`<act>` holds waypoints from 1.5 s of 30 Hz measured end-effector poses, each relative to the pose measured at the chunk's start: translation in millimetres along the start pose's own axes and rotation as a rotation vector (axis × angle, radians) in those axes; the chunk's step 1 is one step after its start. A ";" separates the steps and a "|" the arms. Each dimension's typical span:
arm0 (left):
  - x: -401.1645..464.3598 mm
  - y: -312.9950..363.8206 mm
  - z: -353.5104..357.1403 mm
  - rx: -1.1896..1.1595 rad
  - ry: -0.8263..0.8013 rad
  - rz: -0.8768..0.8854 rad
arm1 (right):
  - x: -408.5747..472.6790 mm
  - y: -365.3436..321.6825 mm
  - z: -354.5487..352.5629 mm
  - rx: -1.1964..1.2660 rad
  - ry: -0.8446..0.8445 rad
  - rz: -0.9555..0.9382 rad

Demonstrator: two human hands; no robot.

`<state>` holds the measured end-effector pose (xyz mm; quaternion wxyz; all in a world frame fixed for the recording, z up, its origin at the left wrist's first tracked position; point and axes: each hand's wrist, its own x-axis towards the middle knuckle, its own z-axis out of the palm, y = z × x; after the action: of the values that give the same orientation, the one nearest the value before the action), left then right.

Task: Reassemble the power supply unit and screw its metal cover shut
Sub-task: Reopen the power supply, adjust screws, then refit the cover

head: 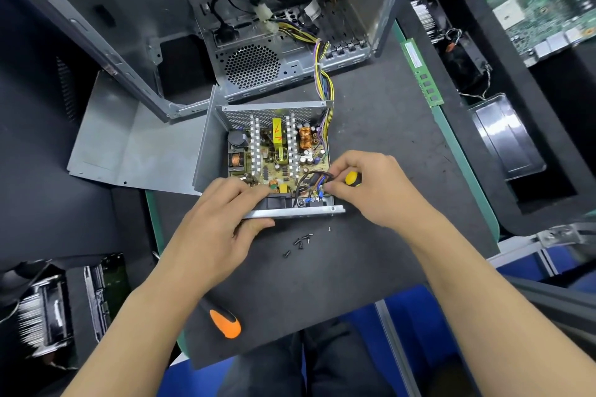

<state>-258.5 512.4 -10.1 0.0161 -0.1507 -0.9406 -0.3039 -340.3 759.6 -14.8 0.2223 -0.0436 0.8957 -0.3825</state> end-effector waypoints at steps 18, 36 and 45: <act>-0.8 3.3 -2.0 0.007 -0.021 -0.039 | -8.6 -2.5 13.3 -0.152 0.084 -0.127; 0.1 6.0 -1.9 0.004 -0.007 -0.046 | -14.7 -14.8 3.3 -0.346 0.015 -0.146; -1.4 4.2 -5.7 -0.087 -0.061 -0.077 | -90.9 -7.3 9.8 -0.275 0.249 -0.059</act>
<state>-256.4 512.0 -3.2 -0.0309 -0.1241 -0.9316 -0.3403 -255.2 770.4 17.6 0.0904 -0.0523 0.9584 -0.2655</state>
